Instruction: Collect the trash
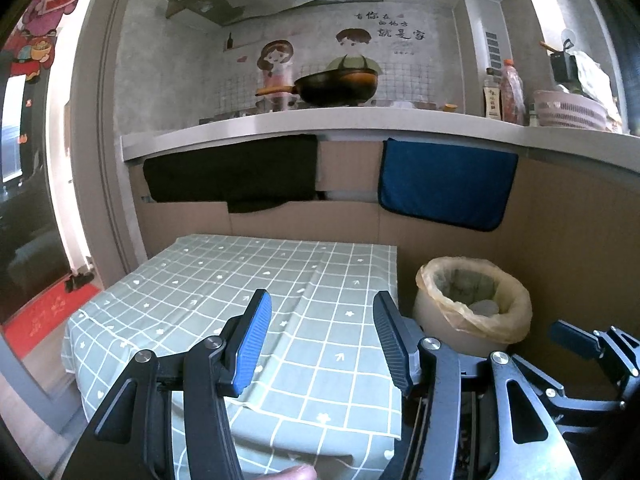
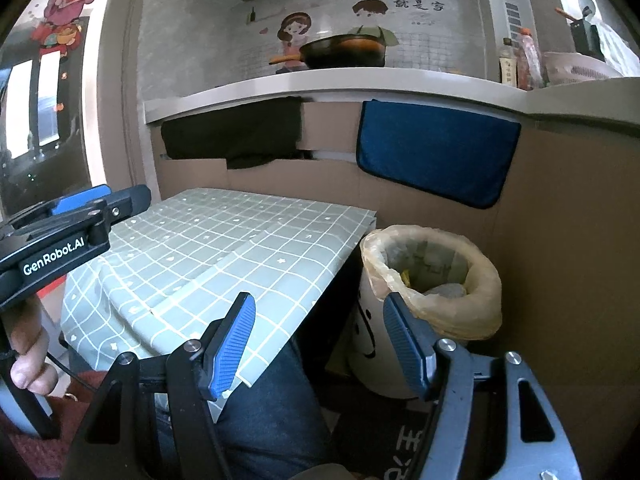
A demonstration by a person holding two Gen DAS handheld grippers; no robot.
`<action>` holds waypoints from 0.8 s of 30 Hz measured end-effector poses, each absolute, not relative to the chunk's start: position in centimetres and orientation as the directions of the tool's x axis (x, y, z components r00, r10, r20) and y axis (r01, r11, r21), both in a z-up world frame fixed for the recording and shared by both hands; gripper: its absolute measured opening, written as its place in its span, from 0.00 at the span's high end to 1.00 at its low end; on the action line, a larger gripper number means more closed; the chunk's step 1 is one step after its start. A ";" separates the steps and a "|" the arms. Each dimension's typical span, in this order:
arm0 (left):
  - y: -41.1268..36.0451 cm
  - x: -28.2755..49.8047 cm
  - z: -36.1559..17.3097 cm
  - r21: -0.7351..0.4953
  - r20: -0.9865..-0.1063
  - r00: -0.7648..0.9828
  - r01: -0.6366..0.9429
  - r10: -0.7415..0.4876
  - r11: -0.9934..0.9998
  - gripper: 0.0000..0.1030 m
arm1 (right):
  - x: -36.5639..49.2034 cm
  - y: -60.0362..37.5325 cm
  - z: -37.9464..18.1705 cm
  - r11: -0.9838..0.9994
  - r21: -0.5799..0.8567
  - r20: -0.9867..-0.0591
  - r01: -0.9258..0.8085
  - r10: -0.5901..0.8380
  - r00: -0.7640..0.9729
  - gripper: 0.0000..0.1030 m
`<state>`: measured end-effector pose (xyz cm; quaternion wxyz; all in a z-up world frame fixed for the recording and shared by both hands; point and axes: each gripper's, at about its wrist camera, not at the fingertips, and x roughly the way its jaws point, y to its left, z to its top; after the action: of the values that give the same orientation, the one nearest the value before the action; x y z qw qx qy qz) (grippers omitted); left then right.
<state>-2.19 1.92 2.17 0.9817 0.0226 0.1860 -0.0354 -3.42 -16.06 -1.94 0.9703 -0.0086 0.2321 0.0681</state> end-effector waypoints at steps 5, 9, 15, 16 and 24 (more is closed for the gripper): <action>1.9 -2.2 2.2 0.032 -0.365 0.929 0.080 -0.062 0.996 0.48 | -3.4 -16.3 -1.9 0.991 0.023 -0.451 -0.135 0.131 0.883 0.38; 1.8 -2.2 2.1 0.035 -0.371 0.927 0.082 -0.063 0.996 0.48 | -3.4 -16.3 -2.0 0.991 0.022 -0.454 -0.135 0.130 0.881 0.38; 1.7 -2.2 2.1 0.037 -0.370 0.926 0.092 -0.072 0.995 0.48 | -3.4 -16.5 -1.9 0.991 0.026 -0.453 -0.132 0.129 0.882 0.38; 1.7 -2.1 2.1 0.037 -0.373 0.925 0.093 -0.073 0.995 0.48 | -3.4 -16.5 -1.9 0.991 0.027 -0.453 -0.130 0.129 0.882 0.38; 1.6 -2.1 2.1 0.043 -0.375 0.924 0.101 -0.078 0.994 0.48 | -3.5 -16.5 -1.9 0.991 0.031 -0.452 -0.127 0.127 0.883 0.38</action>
<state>-2.13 1.64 2.09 0.9803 0.0305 0.1898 -0.0455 -3.50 -16.52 -1.90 0.9703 0.0005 0.2327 0.0655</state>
